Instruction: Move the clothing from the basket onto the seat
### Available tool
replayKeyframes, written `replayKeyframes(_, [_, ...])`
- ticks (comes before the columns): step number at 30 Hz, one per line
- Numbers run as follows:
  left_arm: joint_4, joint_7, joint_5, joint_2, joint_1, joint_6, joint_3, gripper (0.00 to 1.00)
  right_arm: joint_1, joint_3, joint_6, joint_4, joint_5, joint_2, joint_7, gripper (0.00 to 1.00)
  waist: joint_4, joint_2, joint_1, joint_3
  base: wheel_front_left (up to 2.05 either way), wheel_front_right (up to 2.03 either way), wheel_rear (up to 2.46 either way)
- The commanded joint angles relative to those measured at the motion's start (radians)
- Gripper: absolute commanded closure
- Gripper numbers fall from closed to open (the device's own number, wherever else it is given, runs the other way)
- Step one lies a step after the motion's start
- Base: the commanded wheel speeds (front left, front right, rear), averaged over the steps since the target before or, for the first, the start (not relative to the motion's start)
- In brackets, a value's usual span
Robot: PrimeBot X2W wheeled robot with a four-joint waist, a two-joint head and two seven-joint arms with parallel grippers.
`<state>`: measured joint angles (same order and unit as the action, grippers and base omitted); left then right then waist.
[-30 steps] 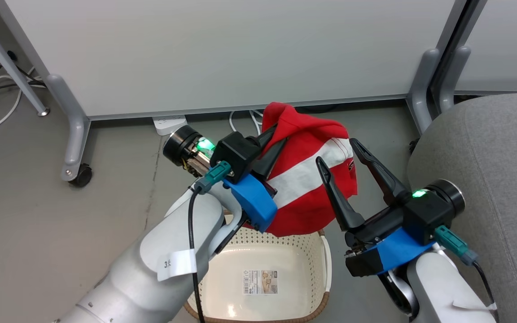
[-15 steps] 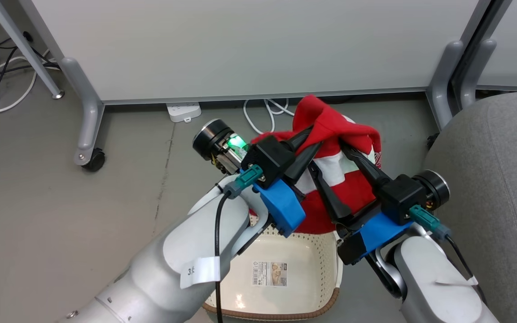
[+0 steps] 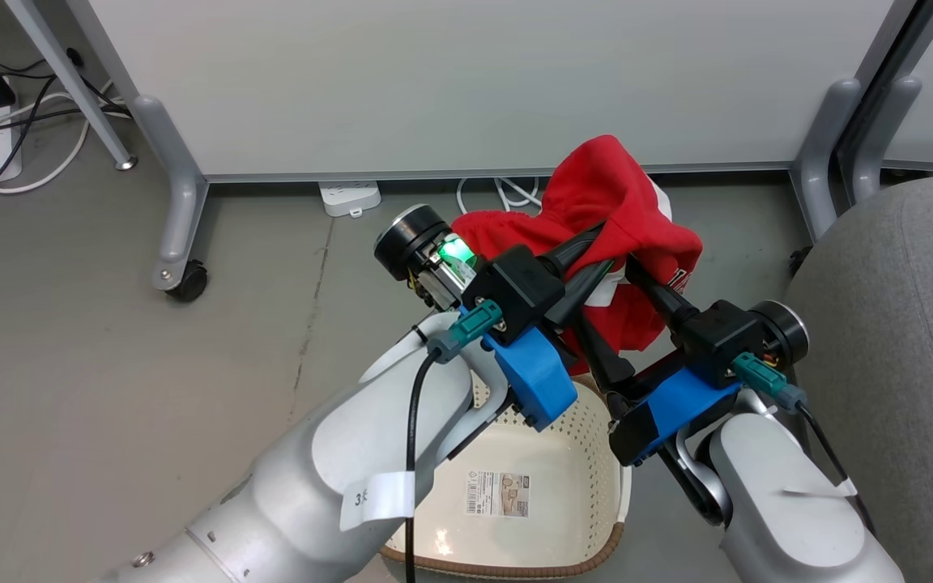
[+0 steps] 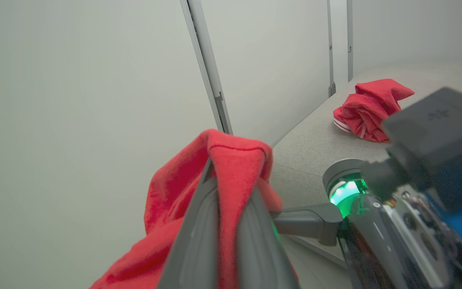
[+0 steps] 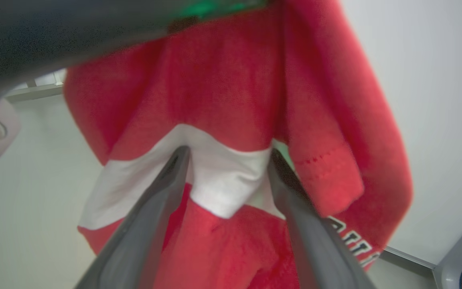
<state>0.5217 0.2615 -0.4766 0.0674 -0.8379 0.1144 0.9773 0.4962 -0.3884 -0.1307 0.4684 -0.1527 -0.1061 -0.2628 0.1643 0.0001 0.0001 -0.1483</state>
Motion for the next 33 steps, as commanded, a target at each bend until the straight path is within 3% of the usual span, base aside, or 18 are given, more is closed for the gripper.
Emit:
replayKeyframes(1, [-0.003, 0.005, -0.006, -0.001, -0.015, 0.003, 0.000, 1.00, 0.015, -0.001, 0.000, 0.005, -0.006, 0.004, -0.003, 0.00, 0.003, -0.0001, -0.0001, 0.002, 0.00, 0.00, 0.00])
replayKeyframes(2, [-0.004, 0.005, -0.006, -0.001, -0.014, 0.004, 0.001, 1.00, 0.015, -0.002, 0.000, 0.007, -0.007, 0.005, -0.003, 0.02, 0.004, -0.0001, -0.0001, 0.003, 0.00, 0.00, 0.00])
replayKeyframes(3, [-0.005, 0.005, -0.005, -0.001, -0.014, 0.004, 0.001, 1.00, 0.015, -0.005, 0.000, 0.008, -0.009, 0.006, -0.003, 0.27, 0.005, -0.0001, -0.0001, 0.004, 0.00, 0.00, 0.00])
replayKeyframes(4, [-0.005, 0.005, -0.006, -0.001, -0.013, 0.004, 0.002, 1.00, 0.014, -0.011, 0.000, 0.010, -0.013, 0.007, -0.003, 1.00, 0.006, -0.0001, -0.0001, 0.006, 0.00, 0.00, 0.00])
replayKeyframes(30, [-0.001, 0.005, -0.003, 0.010, 0.008, -0.008, -0.007, 1.00, 0.002, -0.040, 0.000, 0.022, -0.050, -0.008, -0.003, 1.00, 0.002, -0.0001, -0.0001, 0.025, 0.00, 0.00, 0.00])
replayKeyframes(31, [-0.003, 0.005, -0.003, 0.011, 0.009, -0.011, -0.010, 0.55, 0.003, -0.040, 0.000, 0.023, -0.050, -0.009, -0.003, 1.00, 0.002, -0.0001, -0.0001, 0.024, 0.00, 0.00, 0.00])
replayKeyframes(32, [-0.008, 0.005, 0.003, 0.011, 0.007, -0.015, -0.013, 0.00, 0.004, -0.040, 0.000, 0.023, -0.050, -0.009, -0.003, 1.00, 0.001, -0.0001, -0.0001, 0.024, 0.00, 0.00, 0.00])
replayKeyframes(33, [-0.011, 0.005, 0.001, 0.011, 0.009, -0.017, -0.016, 0.00, 0.004, -0.041, 0.000, 0.022, -0.049, -0.010, -0.003, 1.00, 0.001, -0.0001, -0.0001, 0.023, 0.00, 0.00, 0.00])
